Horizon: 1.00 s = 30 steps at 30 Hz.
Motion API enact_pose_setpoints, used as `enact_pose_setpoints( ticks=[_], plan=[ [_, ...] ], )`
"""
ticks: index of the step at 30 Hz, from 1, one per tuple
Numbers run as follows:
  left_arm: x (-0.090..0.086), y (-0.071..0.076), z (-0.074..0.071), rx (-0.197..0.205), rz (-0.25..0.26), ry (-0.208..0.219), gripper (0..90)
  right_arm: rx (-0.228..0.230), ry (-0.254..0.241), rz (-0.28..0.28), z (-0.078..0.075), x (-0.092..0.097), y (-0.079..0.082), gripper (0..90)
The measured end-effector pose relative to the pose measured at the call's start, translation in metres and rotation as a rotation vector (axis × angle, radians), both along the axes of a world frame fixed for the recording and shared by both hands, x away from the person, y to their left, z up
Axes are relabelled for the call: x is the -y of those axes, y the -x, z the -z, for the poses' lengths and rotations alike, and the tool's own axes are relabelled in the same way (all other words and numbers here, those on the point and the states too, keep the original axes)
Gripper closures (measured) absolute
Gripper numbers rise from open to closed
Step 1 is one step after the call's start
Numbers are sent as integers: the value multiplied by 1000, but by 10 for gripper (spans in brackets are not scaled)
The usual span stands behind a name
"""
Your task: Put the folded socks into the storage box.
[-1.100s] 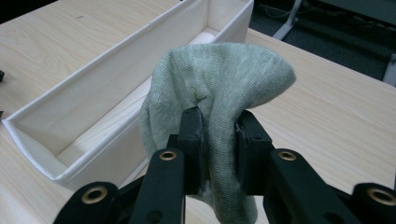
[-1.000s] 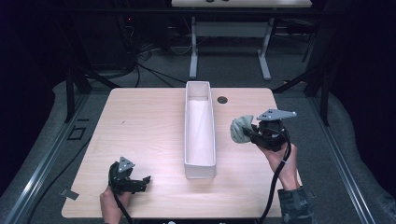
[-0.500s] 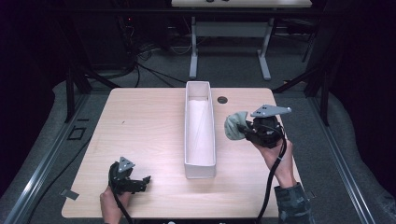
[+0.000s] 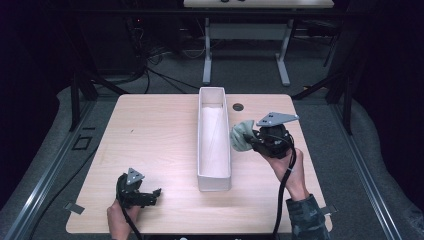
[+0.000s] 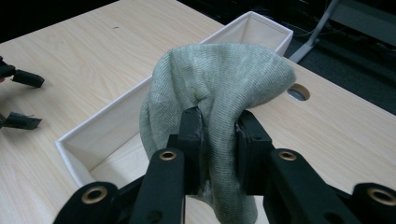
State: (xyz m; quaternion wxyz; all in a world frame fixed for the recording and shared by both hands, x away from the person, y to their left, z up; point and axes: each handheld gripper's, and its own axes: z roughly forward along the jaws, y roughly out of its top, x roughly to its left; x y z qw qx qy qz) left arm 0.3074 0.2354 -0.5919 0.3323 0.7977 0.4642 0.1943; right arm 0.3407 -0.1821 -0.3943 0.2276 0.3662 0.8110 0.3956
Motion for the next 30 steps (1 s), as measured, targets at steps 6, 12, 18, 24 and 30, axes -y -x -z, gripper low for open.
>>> enact_pose_setpoints(
  ticks=[6,12,18,24,30],
  plan=[
    [0,0,0,0,0,0,2,6,5,-23,0,-7,1,745],
    [0,0,0,0,0,0,2,15,7,-33,-2,-15,1,745],
    [0,0,0,1,-1,1,2,8,0,-48,0,-21,2,744],
    [0,0,0,2,-1,1,2,0,-10,-58,1,-25,1,742],
    [0,0,0,0,0,0,2,-10,-14,-69,3,-29,1,741]
  ],
)
